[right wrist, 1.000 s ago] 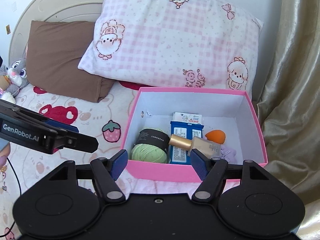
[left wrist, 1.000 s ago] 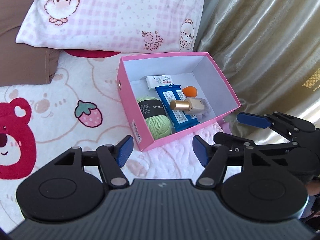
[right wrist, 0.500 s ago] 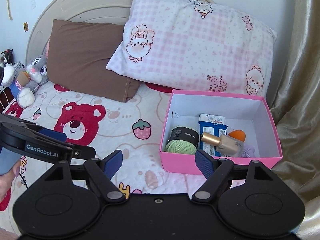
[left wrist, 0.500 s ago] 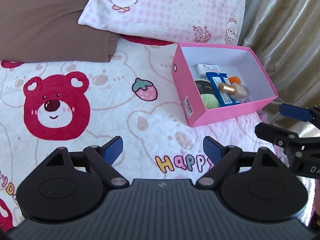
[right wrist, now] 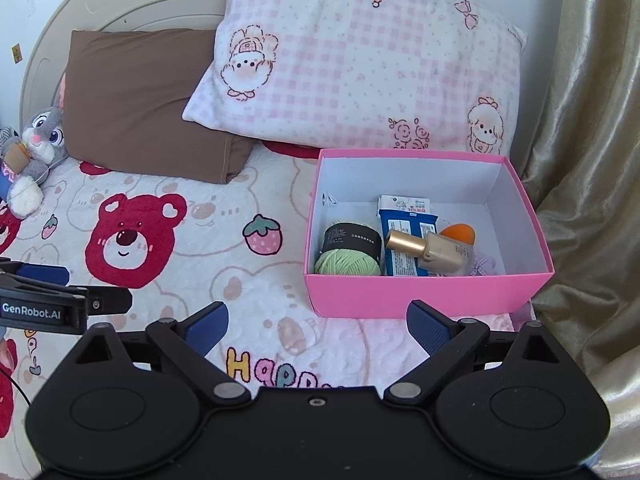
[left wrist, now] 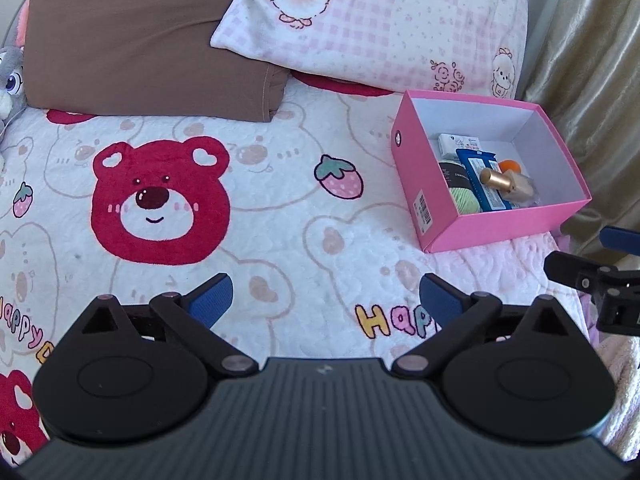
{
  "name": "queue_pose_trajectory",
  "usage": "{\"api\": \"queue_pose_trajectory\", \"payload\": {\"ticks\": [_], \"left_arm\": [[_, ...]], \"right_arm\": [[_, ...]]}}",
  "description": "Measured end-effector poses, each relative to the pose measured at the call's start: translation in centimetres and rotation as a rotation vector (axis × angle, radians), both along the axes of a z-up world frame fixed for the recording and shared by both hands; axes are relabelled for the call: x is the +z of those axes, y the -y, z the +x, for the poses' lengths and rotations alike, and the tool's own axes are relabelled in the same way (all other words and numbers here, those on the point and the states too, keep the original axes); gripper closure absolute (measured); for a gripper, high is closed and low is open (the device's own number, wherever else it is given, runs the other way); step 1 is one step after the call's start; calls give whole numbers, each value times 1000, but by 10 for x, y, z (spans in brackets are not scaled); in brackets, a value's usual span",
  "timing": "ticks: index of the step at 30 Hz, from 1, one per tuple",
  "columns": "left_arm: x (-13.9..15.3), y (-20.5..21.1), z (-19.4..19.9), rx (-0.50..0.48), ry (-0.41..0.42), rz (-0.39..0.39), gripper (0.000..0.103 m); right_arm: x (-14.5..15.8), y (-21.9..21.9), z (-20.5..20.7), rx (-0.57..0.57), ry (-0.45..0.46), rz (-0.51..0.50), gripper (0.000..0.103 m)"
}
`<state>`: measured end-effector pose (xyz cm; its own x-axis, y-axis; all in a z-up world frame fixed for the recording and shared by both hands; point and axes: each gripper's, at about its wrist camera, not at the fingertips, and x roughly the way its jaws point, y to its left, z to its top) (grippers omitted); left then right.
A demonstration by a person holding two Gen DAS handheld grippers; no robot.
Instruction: Organize objects
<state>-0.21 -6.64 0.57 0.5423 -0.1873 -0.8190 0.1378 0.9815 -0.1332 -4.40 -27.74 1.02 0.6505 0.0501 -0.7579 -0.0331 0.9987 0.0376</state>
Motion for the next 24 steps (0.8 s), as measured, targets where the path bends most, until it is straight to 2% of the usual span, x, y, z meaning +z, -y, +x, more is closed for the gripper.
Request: {"api": "queue_pose_trajectory", "payload": {"ticks": [10, 15, 24], "left_arm": [[-1, 7, -5, -3, -5, -5, 1], [-1, 0, 0, 5, -71, -54, 1], [-5, 2, 3, 32, -139, -18, 1]], "right_arm": [[-3, 4, -4, -34, -21, -9, 5], [-4, 4, -4, -36, -28, -30, 5], [-6, 4, -1, -66, -36, -63, 5]]}}
